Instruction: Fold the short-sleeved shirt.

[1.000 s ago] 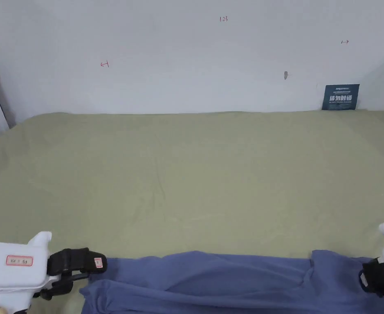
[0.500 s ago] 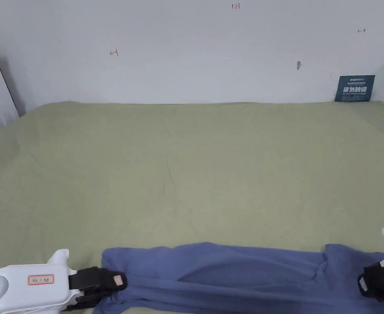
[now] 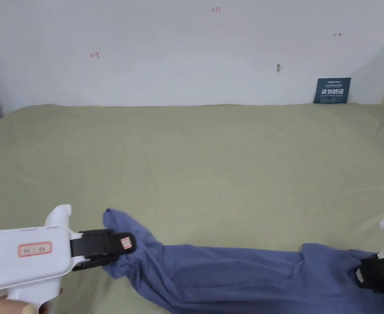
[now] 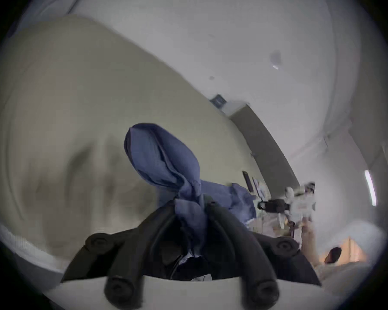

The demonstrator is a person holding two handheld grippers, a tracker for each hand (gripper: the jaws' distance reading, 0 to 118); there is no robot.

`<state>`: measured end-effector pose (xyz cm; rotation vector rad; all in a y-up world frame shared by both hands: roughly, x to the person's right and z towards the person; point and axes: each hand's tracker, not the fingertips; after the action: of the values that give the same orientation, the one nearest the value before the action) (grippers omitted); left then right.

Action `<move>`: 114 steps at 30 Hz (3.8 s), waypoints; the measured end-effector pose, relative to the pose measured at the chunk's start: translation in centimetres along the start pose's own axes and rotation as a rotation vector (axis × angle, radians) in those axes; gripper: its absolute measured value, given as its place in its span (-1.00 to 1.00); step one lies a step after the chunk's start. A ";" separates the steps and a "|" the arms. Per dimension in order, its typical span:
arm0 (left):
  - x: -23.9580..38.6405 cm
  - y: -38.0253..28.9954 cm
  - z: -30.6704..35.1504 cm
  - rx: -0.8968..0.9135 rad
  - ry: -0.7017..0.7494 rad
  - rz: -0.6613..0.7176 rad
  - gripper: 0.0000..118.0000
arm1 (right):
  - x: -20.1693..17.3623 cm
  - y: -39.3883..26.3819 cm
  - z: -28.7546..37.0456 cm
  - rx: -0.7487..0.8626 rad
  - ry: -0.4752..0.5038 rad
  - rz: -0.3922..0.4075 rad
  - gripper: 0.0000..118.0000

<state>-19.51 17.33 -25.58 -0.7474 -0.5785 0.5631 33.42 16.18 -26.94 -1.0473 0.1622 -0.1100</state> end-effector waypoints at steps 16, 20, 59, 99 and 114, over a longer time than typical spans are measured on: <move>4.5 -4.7 -20.2 -0.349 0.032 0.033 0.64 | 3.1 -0.4 -1.9 -0.026 -0.021 -0.031 -0.99; 3.0 -3.8 -17.1 -0.204 -0.139 0.171 0.51 | 3.5 -0.8 -1.9 -0.032 -0.026 -0.033 -0.99; -8.1 -4.9 -12.5 -0.223 -0.144 0.359 0.71 | 0.2 -0.7 -1.8 -0.046 -0.024 0.060 -0.99; 5.2 2.4 -7.9 -0.175 0.328 -0.042 -0.79 | -2.4 0.2 -3.5 -0.063 0.013 0.088 -0.99; 6.2 -0.7 -16.3 -0.240 0.007 0.130 0.61 | 0.1 -1.3 -3.4 -0.071 0.013 0.049 -0.99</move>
<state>-4.23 13.43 -33.05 -1.0195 -0.6001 0.6174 32.85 12.59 -27.49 -1.1127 0.2042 -0.0669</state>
